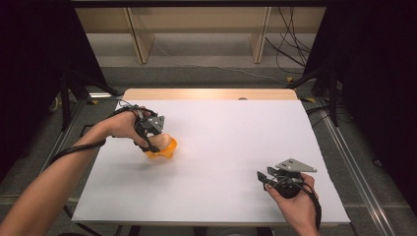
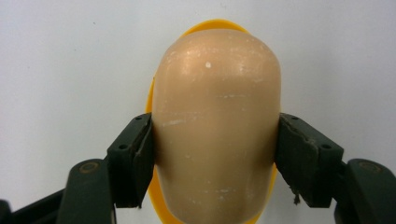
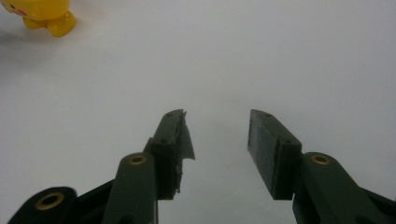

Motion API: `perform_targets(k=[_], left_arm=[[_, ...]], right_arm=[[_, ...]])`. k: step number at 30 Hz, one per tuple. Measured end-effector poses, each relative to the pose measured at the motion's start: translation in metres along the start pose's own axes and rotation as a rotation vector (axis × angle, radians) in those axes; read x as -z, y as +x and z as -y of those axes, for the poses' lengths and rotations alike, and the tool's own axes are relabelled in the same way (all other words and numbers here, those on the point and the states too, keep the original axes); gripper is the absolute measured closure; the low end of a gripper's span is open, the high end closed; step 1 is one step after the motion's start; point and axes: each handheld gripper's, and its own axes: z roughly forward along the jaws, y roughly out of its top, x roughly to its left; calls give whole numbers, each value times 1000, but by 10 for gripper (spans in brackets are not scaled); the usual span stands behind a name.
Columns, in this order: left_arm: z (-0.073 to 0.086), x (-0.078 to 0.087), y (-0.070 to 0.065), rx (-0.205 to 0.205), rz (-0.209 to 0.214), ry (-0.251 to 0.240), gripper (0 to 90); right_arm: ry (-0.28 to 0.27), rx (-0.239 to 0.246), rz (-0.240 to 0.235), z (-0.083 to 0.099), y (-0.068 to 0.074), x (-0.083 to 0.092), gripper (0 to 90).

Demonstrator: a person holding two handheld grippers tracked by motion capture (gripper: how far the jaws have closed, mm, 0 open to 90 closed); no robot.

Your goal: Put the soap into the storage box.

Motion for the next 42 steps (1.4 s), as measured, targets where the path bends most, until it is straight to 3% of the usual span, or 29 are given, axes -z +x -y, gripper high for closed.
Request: perform_targets(k=[4, 7, 8, 10, 12, 14, 17, 18, 19, 23, 27, 29, 30, 33, 34, 38, 42], left_arm=[[1, 0, 1, 8, 9, 8, 323], [2, -1, 1, 36, 13, 19, 321], [2, 0, 2, 23, 18, 37, 320], [1, 1, 2, 35, 15, 24, 317], [0, 4, 2, 81, 22, -16, 308], [-1, 7, 1, 90, 19, -24, 293], [-2, 13, 0, 62, 13, -13, 279], [-2, 13, -2, 85, 12, -33, 278], [-2, 16, -1, 69, 6, -39, 278], [1, 25, -6, 103, -10, -83, 274], [5, 34, -13, 152, -60, -116, 274], [8, 40, -19, 203, -99, -150, 272], [10, 43, -21, 219, -116, -167, 268], [14, 48, -27, 278, -165, -227, 257], [17, 52, -28, 270, -186, -219, 248], [26, 58, -42, 357, -236, -289, 238], [32, 61, -54, 397, -262, -288, 224]], right_arm=[[0, -1, 1, 0, 0, 0, 566], [0, 0, -1, 0, 0, 0, 565], [-1, 2, 7, 0, 0, 0, 565], [3, -8, -5, 0, 0, -1, 565], [4, -12, -3, 1, 0, -2, 565], [1, -12, -8, 1, 0, -2, 564], [-4, 7, -2, 1, 0, -1, 564], [-7, 13, 13, 0, -1, -1, 564], [-1, 4, 4, 0, 0, 0, 564], [2, -4, -9, 0, 0, -1, 564], [1, -1, 1, 0, 0, 0, 564], [1, 1, 5, 0, 0, 0, 564], [-5, -26, -3, 1, 2, -1, 564], [-1, -1, -4, 0, 1, 0, 564], [4, -8, -12, 0, 1, 0, 564], [1, -12, -5, 0, 1, 0, 564], [3, -14, -17, 0, 1, 0, 563]])
